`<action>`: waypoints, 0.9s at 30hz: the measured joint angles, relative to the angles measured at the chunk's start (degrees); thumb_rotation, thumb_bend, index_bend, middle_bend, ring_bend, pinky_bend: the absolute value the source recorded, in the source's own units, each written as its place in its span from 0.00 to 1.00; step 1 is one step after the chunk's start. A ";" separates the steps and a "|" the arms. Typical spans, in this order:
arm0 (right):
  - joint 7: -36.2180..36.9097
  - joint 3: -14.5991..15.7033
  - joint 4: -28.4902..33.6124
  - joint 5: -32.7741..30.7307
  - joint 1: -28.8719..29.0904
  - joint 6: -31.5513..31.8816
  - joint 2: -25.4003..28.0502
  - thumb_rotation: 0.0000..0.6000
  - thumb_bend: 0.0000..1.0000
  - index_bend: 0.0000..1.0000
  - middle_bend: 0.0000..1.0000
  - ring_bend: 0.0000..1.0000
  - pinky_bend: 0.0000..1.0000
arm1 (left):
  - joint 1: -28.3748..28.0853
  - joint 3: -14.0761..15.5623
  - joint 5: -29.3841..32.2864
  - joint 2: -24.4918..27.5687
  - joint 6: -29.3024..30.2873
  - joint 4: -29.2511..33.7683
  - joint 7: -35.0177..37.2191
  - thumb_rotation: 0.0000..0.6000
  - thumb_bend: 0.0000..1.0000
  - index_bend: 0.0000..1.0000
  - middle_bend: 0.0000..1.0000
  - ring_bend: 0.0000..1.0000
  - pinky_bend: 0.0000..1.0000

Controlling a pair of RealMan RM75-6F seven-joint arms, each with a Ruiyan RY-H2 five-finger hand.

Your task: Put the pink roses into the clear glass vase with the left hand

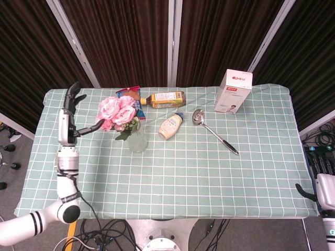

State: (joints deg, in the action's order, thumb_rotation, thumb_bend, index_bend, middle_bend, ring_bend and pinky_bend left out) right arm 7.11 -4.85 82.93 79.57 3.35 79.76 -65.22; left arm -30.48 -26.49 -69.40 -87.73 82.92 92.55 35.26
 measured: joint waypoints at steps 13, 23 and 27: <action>-1.19 -0.24 1.35 0.70 -0.06 1.31 0.81 1.00 0.15 0.00 0.00 0.00 0.00 | 11.23 6.95 -4.40 11.91 4.11 -2.70 -4.61 1.00 0.00 0.14 0.07 0.06 0.18; -2.18 1.02 3.20 3.53 -0.07 1.63 2.25 1.00 0.10 0.00 0.00 0.00 0.00 | 15.86 20.13 -10.15 19.56 1.06 -10.72 -31.07 1.00 0.00 0.17 0.07 0.04 0.16; -3.11 1.96 2.94 4.44 0.22 0.76 1.85 1.00 0.10 0.00 0.00 0.00 0.00 | 19.96 24.24 -11.81 20.85 1.43 -10.55 -35.86 1.00 0.00 0.17 0.07 0.04 0.15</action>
State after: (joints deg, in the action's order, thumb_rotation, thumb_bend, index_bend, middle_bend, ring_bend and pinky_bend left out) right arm 4.00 -2.89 85.87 84.02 3.58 80.51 -63.37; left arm -10.52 -2.25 -81.21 -66.88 84.35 82.00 -0.60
